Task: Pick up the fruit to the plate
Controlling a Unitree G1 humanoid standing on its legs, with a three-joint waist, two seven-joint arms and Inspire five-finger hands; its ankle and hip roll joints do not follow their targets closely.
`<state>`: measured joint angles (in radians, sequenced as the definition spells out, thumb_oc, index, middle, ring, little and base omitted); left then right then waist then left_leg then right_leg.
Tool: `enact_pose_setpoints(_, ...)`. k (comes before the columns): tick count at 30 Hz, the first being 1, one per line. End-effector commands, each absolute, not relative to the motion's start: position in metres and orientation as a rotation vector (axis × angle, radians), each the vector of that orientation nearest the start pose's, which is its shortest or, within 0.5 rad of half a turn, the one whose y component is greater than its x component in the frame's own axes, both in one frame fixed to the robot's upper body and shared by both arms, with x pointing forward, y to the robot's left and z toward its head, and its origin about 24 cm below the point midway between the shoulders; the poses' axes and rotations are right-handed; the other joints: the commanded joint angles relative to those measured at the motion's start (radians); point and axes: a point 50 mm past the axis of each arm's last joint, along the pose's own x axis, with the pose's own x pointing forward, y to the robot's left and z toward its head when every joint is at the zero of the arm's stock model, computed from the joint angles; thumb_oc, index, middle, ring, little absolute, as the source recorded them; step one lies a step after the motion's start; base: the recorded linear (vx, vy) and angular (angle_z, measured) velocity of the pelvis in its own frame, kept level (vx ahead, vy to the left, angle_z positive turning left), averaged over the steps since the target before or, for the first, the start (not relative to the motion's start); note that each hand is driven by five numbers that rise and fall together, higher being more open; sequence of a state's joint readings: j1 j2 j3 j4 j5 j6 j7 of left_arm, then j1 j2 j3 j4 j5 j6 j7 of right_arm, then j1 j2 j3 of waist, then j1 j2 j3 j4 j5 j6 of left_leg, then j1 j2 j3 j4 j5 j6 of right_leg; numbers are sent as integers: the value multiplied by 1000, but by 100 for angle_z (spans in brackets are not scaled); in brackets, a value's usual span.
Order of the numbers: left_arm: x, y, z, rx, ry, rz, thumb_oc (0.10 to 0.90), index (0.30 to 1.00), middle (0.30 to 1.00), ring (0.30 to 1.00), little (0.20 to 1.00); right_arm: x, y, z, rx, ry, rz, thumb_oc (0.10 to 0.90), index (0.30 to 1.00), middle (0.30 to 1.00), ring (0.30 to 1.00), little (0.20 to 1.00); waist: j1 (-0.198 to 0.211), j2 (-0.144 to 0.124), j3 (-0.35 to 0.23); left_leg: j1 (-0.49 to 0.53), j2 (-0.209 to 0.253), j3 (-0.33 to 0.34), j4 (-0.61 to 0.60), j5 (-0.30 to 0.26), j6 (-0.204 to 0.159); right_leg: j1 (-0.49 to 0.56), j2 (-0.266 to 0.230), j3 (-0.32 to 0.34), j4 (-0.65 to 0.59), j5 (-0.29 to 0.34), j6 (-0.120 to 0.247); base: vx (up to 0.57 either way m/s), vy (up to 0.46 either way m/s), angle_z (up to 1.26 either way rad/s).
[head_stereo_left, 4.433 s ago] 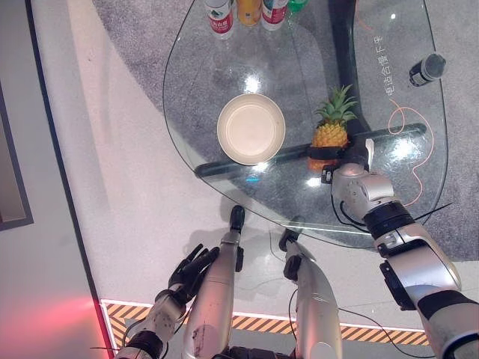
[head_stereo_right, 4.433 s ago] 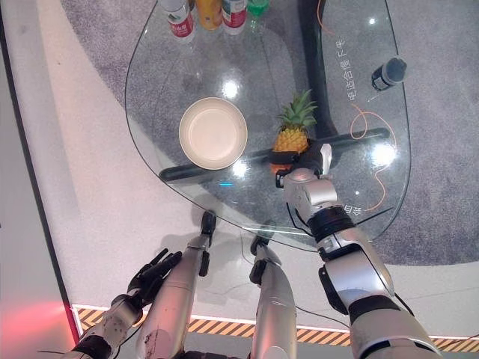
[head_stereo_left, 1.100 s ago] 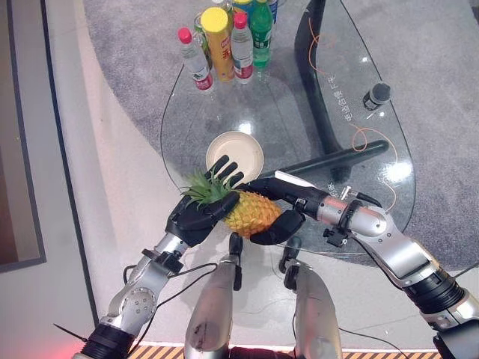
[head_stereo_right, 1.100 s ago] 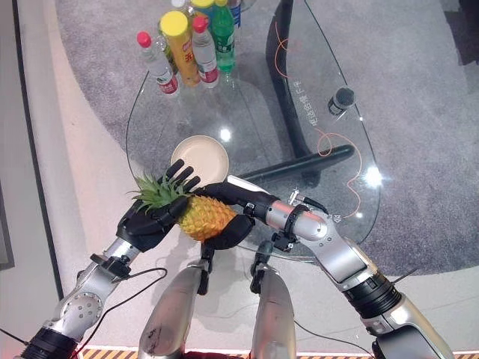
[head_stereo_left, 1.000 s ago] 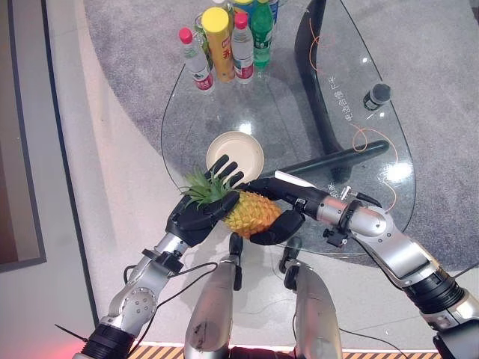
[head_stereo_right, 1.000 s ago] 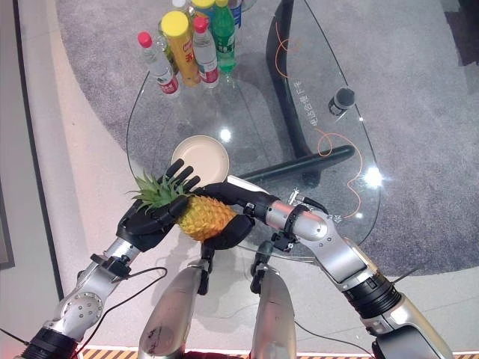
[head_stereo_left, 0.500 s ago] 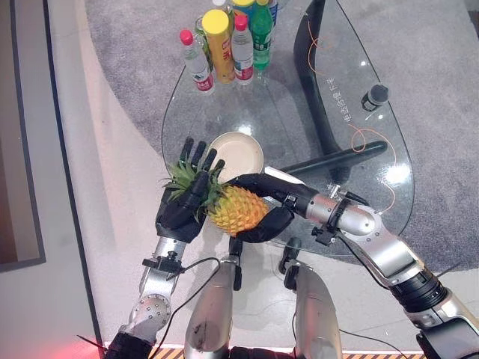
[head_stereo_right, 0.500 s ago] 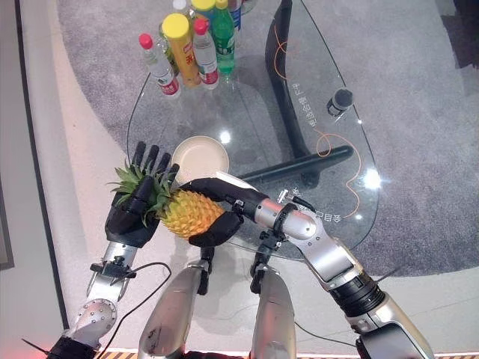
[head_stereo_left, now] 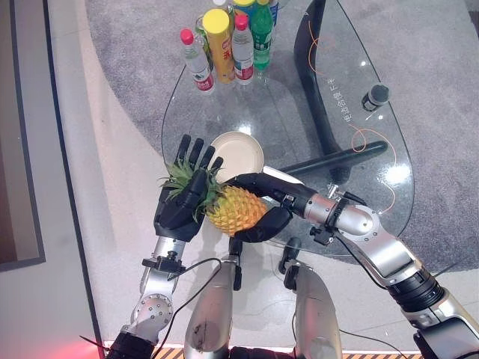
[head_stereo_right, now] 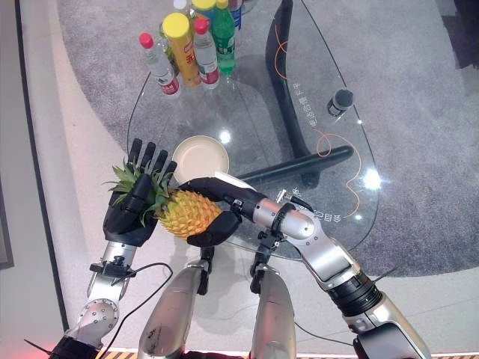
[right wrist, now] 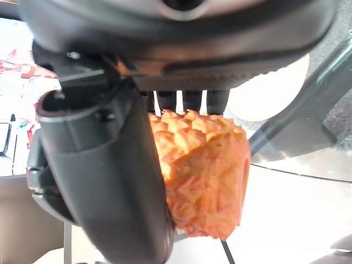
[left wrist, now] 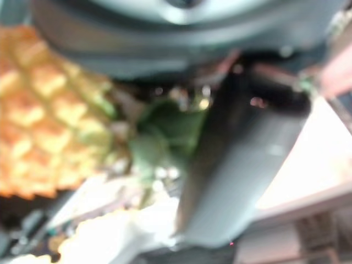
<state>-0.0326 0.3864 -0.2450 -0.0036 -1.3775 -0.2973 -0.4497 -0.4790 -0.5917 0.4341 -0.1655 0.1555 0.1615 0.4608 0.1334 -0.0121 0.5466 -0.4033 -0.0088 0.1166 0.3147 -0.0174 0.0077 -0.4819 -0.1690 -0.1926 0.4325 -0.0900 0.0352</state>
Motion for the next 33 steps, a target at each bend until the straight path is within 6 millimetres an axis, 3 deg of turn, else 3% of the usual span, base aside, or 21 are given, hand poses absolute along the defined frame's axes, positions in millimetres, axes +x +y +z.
enact_pose_setpoints(1, 243, 134, 164, -835, -668, -935, 100, 300, 300, 300, 200, 248, -54, 163, -585, -378, 1211, 100, 300, 300, 300, 200, -2, 10, -27, 8, -93, -20, 87, -108, 33, 64, 62, -50, 11, 1, 15, 0, 0, 0)
enact_pose_setpoints(21, 243, 133, 162, -848, -671, -949, 100, 300, 300, 300, 200, 255, -61, 163, -503, -379, 1078, 100, 300, 300, 300, 200, -10, 20, -27, 12, -93, -5, 87, -114, 39, 51, 53, -50, 34, -2, 24, 1, 2, 0)
enact_pose_setpoints(22, 243, 133, 162, -850, -672, -948, 100, 300, 300, 300, 200, 256, -62, 163, -491, -377, 1070, 163, 354, 354, 354, 263, -11, 20, -27, 14, -93, -4, 87, -115, 40, 52, 52, -52, 35, -3, 25, 0, 0, 0)
enact_pose_setpoints(23, 243, 133, 162, -853, -674, -948, 100, 300, 300, 300, 200, 256, -62, 163, -486, -378, 1063, 583, 714, 714, 714, 683, -11, 20, -27, 14, -93, -1, 88, -116, 40, 53, 51, -53, 36, -3, 25, 0, 0, 0)
enact_pose_setpoints(24, 243, 132, 162, -854, -677, -947, 100, 300, 300, 300, 200, 257, -62, 163, -485, -380, 1052, 800, 900, 900, 900, 900, -12, 21, -27, 15, -93, 0, 89, -116, 41, 53, 51, -52, 38, -4, 25, 0, 0, 0)
enact_pose_setpoints(33, 246, 135, 165, -853, -700, -929, 100, 300, 300, 300, 200, 264, -79, 165, -492, -399, 911, 800, 900, 900, 900, 900, -24, 21, -27, 15, -89, 14, 93, -119, 43, 50, 44, -53, 42, 1, 32, 0, 0, 0)
